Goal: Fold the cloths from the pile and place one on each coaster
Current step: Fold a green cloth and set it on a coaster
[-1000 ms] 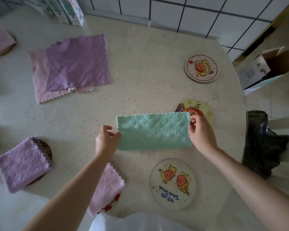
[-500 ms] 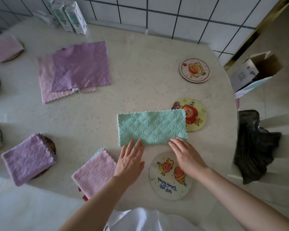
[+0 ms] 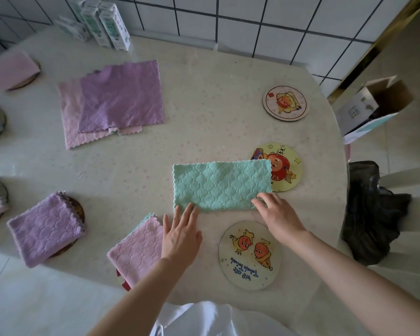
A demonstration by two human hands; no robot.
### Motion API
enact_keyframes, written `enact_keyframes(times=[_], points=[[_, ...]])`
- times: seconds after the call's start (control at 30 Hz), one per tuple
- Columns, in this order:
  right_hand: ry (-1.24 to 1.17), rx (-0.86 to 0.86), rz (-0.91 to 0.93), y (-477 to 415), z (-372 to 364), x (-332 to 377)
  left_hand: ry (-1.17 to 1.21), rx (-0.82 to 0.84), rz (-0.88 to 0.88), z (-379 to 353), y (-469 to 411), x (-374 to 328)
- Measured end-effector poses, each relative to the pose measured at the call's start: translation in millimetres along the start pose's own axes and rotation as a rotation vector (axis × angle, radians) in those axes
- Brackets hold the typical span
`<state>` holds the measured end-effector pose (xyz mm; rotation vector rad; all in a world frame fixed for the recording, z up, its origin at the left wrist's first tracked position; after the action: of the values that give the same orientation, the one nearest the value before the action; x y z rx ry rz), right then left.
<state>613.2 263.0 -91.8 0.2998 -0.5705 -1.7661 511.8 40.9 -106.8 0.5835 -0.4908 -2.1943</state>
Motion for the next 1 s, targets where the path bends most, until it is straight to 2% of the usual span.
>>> enact_keyframes(times=[0.23,0.4,0.47,0.6,0.8,0.9,1.0], points=[[0.056,-0.049,0.008,-9.6,10.5,5.1,-0.155,0.068,0.017,12.4,-20.4,18.2],[-0.082,-0.173,0.108,-4.5,24.2,33.1,-0.126,0.085,0.110,31.2,-40.0,23.3],[-0.160,-0.196,0.162,3.8,29.9,50.1,-0.101,0.059,0.017,33.4,-41.2,10.3],[-0.335,-0.187,0.233,17.2,32.0,76.8,-0.110,0.049,-0.289,13.5,-28.2,-28.8],[-0.516,-0.128,0.333,28.5,37.9,94.5,0.029,-0.038,-0.451,-5.4,-8.7,-30.1],[-0.477,-0.129,0.347,22.3,31.3,84.8,0.005,-0.034,-0.526,-5.4,-4.3,-23.8],[-0.288,-0.133,0.324,9.5,18.2,64.7,-0.013,0.014,-0.654,-9.1,1.5,-18.1]])
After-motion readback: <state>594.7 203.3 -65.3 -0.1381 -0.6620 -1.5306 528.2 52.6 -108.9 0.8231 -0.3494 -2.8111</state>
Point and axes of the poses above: each hand's wrist, its own y-axis away from the middle knuckle, its own z-axis out of the back of the hand, x = y × z, the point moved 5 cm from there along -y, towards the middle knuckle, and after that the axes turned 12 degrees about x, right-handed, at the moved point
